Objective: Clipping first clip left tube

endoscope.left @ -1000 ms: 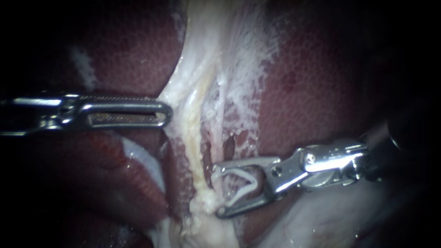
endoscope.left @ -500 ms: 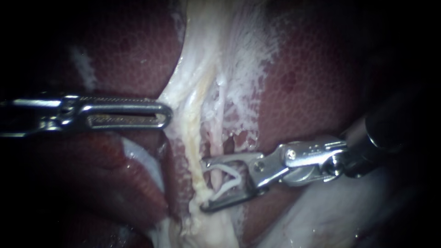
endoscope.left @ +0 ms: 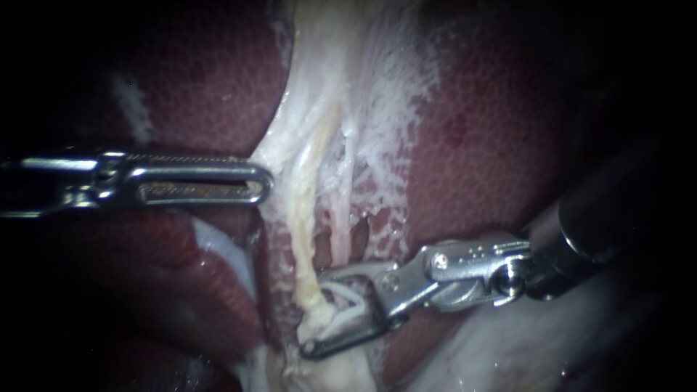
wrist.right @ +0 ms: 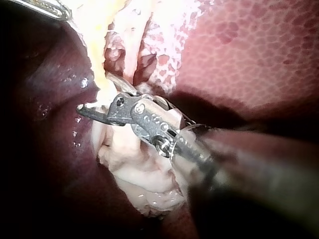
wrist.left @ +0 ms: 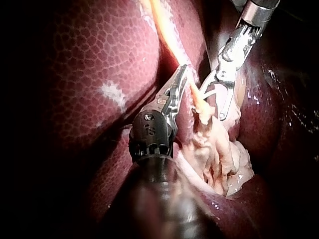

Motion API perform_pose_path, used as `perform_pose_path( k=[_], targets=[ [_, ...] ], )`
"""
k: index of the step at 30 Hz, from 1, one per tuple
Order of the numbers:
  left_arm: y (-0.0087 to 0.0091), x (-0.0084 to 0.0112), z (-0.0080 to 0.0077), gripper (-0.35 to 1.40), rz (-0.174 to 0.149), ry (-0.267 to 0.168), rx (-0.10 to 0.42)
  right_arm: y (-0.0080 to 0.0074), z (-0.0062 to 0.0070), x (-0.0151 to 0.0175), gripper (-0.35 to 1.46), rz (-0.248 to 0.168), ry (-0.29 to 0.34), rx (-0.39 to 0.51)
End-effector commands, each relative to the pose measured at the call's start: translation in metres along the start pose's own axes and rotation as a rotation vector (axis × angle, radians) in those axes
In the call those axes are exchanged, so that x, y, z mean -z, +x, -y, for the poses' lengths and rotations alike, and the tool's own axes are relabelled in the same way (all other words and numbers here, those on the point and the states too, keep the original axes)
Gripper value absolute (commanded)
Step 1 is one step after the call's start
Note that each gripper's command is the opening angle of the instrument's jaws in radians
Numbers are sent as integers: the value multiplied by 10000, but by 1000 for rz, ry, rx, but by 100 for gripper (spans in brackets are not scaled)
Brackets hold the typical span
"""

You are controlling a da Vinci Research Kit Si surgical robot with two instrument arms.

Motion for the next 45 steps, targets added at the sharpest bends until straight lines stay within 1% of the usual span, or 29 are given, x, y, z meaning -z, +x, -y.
perform_pose_path(
  k=[1,5,12,18,24,27,29,31,32,33,36,38,45],
  targets=[
    [0,0,0,-35,0,0,0,1,-1,-2,58,0,-2,1],
    [1,-1,0,-35,0,-1,-1,4,-6,-9,57,-1,-6,-1],
    [1,-2,0,-35,0,-1,-1,5,-13,-15,56,-1,-10,-1],
    [2,-2,0,-35,1,-2,-1,2,-19,-17,49,0,-9,-1],
    [2,-3,0,-35,2,-5,-1,1,-22,-23,44,1,-11,1],
    [2,-3,0,-35,2,-5,-1,1,-22,-23,32,2,-7,1],
    [2,-3,0,-35,2,-6,-1,-1,-24,-22,3,3,4,-22],
    [3,-3,0,-35,2,-6,-1,-2,-25,-21,-24,9,35,-37],
    [3,-3,0,-35,2,-6,-1,-2,-26,-20,-31,10,41,-34],
    [2,-3,0,-35,2,-6,-1,-3,-27,-20,-35,13,52,-35],
    [3,-4,1,-35,2,-6,-1,-4,-30,-19,-35,10,34,-38],
    [3,-4,1,-35,2,-6,-1,-4,-32,-20,-35,11,34,-41],
    [3,-4,1,-35,2,-6,-1,-4,-32,-20,-35,10,33,-42]
  ],
)
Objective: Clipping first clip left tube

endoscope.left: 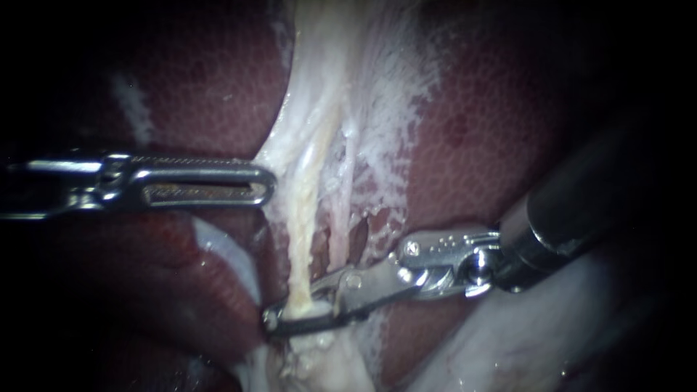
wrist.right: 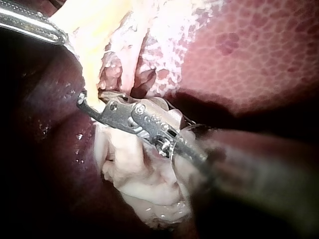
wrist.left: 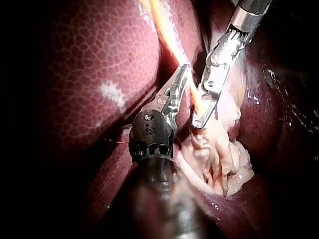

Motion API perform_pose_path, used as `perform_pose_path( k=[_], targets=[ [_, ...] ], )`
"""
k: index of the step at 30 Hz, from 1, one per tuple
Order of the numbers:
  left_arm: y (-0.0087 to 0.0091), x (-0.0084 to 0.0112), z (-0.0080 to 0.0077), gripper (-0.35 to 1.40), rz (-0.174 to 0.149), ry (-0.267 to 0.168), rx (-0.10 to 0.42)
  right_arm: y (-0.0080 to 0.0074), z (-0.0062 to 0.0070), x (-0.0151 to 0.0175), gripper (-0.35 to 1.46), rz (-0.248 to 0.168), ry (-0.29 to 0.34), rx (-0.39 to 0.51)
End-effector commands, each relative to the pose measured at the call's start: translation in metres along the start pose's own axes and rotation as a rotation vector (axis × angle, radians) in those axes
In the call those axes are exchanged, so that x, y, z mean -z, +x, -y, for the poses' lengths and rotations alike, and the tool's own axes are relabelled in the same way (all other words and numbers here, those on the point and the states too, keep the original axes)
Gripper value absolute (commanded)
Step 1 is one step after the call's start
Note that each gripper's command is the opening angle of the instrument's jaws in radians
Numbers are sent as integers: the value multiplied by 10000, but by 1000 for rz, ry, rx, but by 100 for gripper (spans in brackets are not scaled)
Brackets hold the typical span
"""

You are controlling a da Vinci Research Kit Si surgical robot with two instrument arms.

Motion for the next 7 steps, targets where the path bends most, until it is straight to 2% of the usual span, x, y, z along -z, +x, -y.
perform_pose_path(
  k=[1,7],
  targets=[
    [0,0,0,-35,0,0,0,0,0,0,-35,0,0,0],
    [0,-1,0,-35,0,-1,0,0,0,0,-35,0,0,1]
  ],
)
